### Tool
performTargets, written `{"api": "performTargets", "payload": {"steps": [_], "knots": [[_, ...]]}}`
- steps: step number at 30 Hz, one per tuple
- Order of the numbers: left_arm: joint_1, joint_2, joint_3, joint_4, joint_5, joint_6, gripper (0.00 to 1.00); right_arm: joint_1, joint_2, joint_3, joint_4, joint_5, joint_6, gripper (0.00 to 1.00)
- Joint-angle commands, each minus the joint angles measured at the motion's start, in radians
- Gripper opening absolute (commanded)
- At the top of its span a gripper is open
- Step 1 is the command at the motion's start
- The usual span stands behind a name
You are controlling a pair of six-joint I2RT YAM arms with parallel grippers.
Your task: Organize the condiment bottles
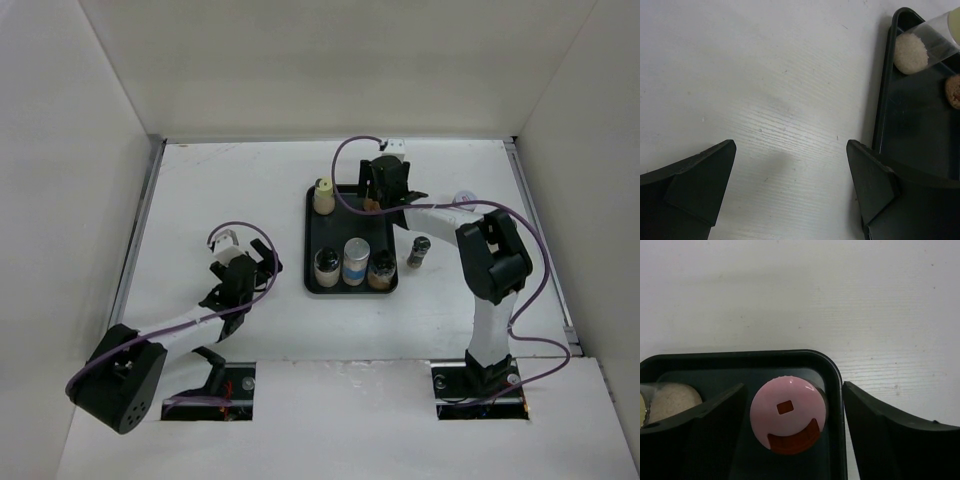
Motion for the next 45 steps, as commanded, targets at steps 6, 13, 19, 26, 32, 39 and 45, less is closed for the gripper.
{"api": "performTargets", "payload": {"steps": [6, 13, 19, 26, 32, 39, 45], "knots": [[0.011, 0.015, 0.023, 0.088, 0.005, 0.001, 0.95, -0.001, -0.108, 0.007, 0.001, -0.032, 0.025, 0.97], [0.000, 0.013, 0.012, 0.090, 0.003, 0.000, 0.95, -0.025, -0.422, -0.186, -0.017, -0.044, 0.063, 0.98], [0.020, -0.028, 0.003, 0.061, 0.011, 0.000, 0.94, -0.044, -0.730, -0.456, -0.188, 0.057, 0.157, 0.63], [0.006, -0.022, 0.000, 0.073, 0.020, 0.000, 0.94, -0.038, -0.863, -0.559, -0.425, 0.081, 0.226, 0.83], [-0.003, -0.004, 0.000, 0.099, 0.023, 0.000, 0.94, -0.016, -0.794, -0.533, -0.448, 0.025, 0.221, 0.81], [-0.005, -0.004, -0.006, 0.107, 0.023, 0.000, 0.94, -0.004, -0.715, -0.517, -0.397, 0.000, 0.215, 0.76], [-0.008, 0.015, -0.004, 0.116, 0.025, 0.000, 0.94, -0.004, -0.682, -0.514, -0.358, 0.026, 0.201, 0.59]]}}
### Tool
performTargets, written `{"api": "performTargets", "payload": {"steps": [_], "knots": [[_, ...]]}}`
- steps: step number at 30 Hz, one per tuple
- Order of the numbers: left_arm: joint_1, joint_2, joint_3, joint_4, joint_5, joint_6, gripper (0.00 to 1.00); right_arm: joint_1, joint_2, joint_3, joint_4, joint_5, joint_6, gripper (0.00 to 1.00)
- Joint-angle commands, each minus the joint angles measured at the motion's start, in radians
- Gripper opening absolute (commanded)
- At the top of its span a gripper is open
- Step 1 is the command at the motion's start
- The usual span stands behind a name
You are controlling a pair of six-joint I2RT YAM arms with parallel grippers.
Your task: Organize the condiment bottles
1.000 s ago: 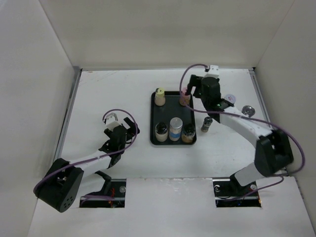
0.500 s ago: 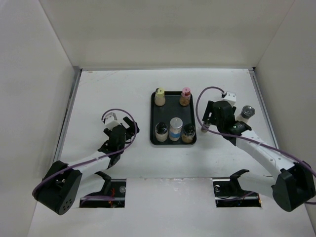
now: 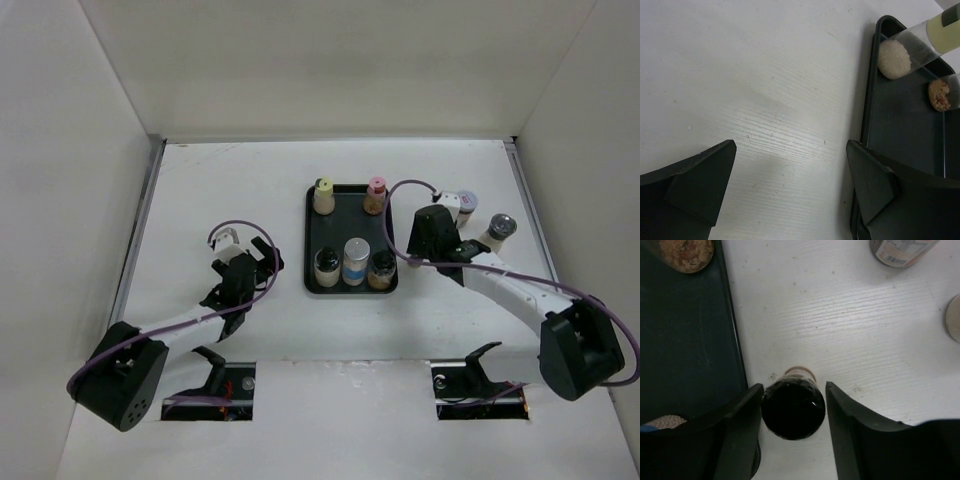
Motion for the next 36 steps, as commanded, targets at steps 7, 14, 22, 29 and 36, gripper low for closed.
{"api": "performTargets", "payload": {"steps": [7, 14, 22, 29, 36], "knots": [[-0.011, 0.017, -0.004, 0.065, 0.012, -0.002, 0.94, 0.033, -0.029, 0.125, 0.029, 0.121, -0.052, 0.47], [-0.012, 0.026, -0.012, 0.086, 0.014, -0.002, 0.94, 0.052, 0.119, 0.458, 0.109, 0.044, -0.187, 0.47], [-0.005, 0.021, -0.023, 0.088, 0.011, -0.002, 0.94, 0.070, 0.499, 0.881, 0.108, -0.106, -0.266, 0.47], [-0.002, 0.034, -0.020, 0.088, 0.009, -0.002, 0.94, 0.084, 0.705, 1.079, 0.066, -0.182, -0.273, 0.47], [-0.002, 0.060, -0.014, 0.097, 0.015, -0.001, 0.94, 0.090, 0.785, 1.067, 0.074, -0.191, -0.269, 0.47]]}}
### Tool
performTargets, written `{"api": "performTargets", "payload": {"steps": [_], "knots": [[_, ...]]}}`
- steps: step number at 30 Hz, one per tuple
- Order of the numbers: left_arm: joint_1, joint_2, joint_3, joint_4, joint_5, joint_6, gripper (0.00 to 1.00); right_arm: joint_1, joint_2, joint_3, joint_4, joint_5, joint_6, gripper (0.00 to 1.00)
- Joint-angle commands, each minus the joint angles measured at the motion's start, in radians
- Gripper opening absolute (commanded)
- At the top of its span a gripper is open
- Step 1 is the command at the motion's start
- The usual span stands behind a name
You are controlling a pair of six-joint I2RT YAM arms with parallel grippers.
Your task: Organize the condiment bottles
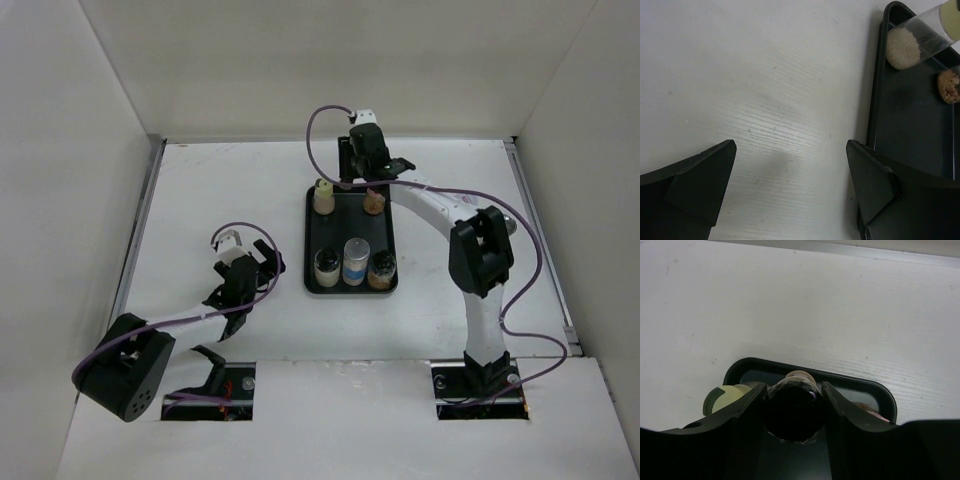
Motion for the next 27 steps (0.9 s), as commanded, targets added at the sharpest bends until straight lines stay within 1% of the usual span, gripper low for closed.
{"api": "performTargets", "payload": {"steps": [1, 7, 13, 27], "knots": [[0.004, 0.011, 0.002, 0.056, 0.002, -0.001, 0.94, 0.017, 0.003, 0.037, 0.037, -0.021, -0.007, 0.47], [0.005, 0.018, 0.005, 0.056, 0.005, -0.002, 0.94, 0.032, 0.045, 0.020, 0.032, -0.013, -0.022, 0.48], [0.005, 0.014, -0.001, 0.056, 0.003, -0.002, 0.94, 0.037, 0.060, -0.015, 0.038, 0.002, -0.031, 0.48], [0.004, 0.028, -0.001, 0.066, 0.002, -0.002, 0.94, 0.035, 0.094, -0.039, 0.038, 0.043, -0.047, 0.48]]}}
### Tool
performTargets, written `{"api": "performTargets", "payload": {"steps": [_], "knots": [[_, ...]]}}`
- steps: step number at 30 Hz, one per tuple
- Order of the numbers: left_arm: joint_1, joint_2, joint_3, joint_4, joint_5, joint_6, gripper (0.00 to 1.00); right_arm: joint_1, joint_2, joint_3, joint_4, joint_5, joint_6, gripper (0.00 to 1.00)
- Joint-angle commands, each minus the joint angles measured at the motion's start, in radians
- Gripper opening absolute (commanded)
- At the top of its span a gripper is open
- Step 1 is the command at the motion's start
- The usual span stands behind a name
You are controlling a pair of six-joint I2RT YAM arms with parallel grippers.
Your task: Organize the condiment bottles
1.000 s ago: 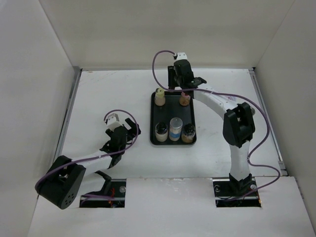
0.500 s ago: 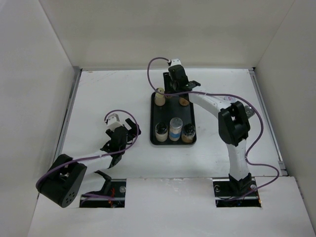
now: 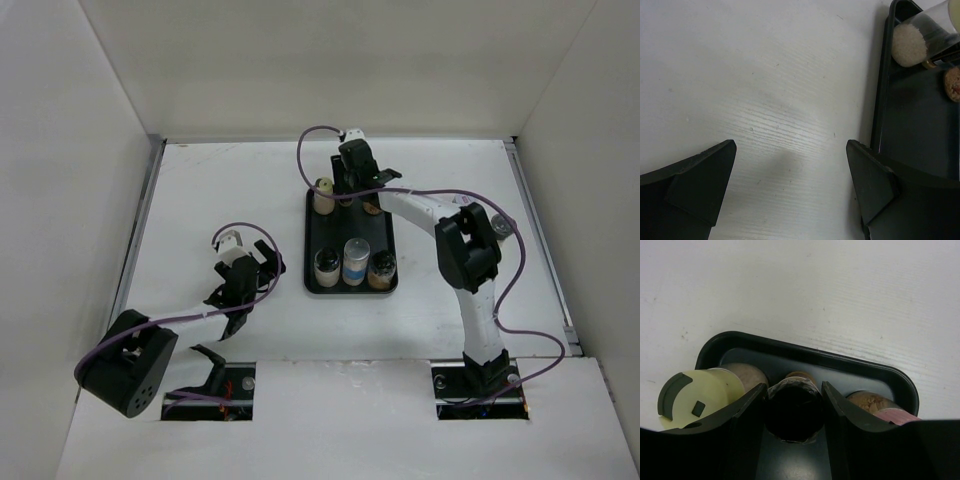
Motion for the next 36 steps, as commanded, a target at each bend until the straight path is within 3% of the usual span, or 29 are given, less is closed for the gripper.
{"api": "performTargets", "payload": {"steps": [1, 4, 10, 19, 24, 29, 36], "knots": [[0.004, 0.005, -0.001, 0.059, 0.001, -0.002, 0.94, 0.002, 0.002, -0.010, 0.038, 0.020, -0.010, 0.49], [0.004, 0.008, -0.001, 0.061, 0.004, -0.002, 0.94, -0.002, 0.002, -0.021, 0.045, 0.017, -0.004, 0.51], [0.004, 0.014, -0.001, 0.061, 0.003, -0.002, 0.94, -0.001, -0.030, -0.032, 0.059, 0.017, 0.002, 0.75], [0.005, -0.003, -0.004, 0.061, 0.000, -0.002, 0.94, 0.002, -0.217, -0.045, 0.072, 0.014, 0.006, 0.86], [0.005, -0.014, -0.018, 0.076, -0.006, -0.001, 0.94, -0.005, -0.406, -0.172, 0.134, 0.010, 0.022, 0.89], [-0.001, 0.000, -0.041, 0.151, -0.020, 0.004, 0.94, -0.148, -0.604, -0.424, 0.203, 0.092, 0.072, 0.91], [-0.038, -0.026, -0.059, 0.205, -0.048, 0.024, 0.94, -0.339, -0.629, -0.611, 0.181, 0.344, 0.085, 0.98]]}}
